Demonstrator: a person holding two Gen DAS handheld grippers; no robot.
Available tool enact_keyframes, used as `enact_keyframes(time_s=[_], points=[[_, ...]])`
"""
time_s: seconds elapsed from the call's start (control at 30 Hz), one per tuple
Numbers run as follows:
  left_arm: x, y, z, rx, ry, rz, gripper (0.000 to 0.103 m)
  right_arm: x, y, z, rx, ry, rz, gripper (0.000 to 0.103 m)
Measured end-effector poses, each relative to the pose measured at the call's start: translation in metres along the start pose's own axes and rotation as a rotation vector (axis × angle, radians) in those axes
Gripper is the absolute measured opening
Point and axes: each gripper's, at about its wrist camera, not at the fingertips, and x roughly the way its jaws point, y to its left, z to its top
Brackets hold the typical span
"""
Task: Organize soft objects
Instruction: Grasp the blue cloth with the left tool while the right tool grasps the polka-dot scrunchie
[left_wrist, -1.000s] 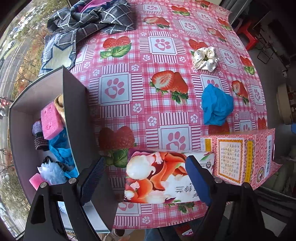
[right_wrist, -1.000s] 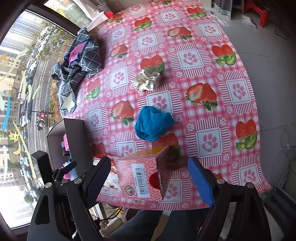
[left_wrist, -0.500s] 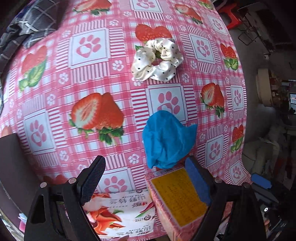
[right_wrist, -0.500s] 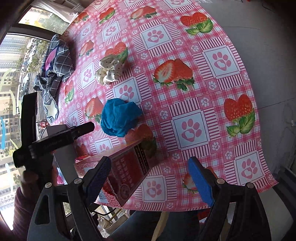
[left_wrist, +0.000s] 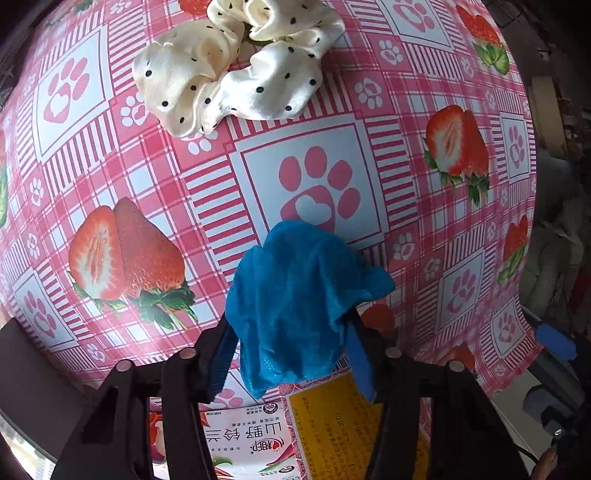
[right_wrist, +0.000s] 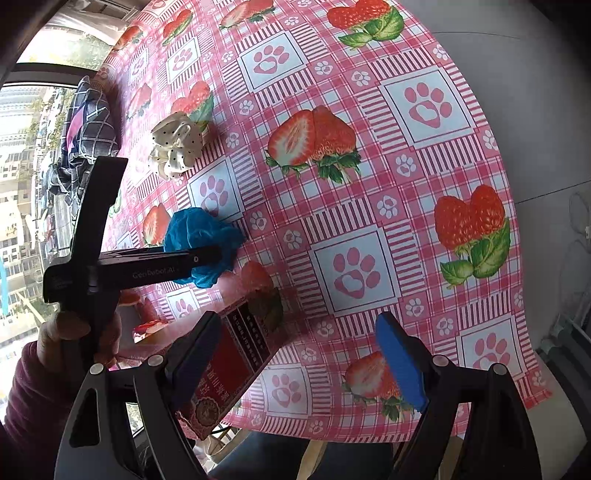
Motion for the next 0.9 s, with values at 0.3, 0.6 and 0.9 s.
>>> enact_keyframes(time_s=[0.3, 0.6, 0.9], points=[[-0.030, 0.030, -0.032, -0.113, -0.184, 0.011, 0.033, 0.010, 0.053, 0.058, -0.158, -0.031, -0.052, 0.086], [-0.056, 0.064, -0.082, -0.262, -0.321, 0.113, 0.034, 0.061, 0.137, 0.118, -0.391, -0.065, -0.138, 0.086], [-0.065, 0.078, -0.110, -0.312, -0.363, 0.206, 0.034, 0.129, 0.180, 0.137, -0.505, -0.061, -0.237, 0.086]])
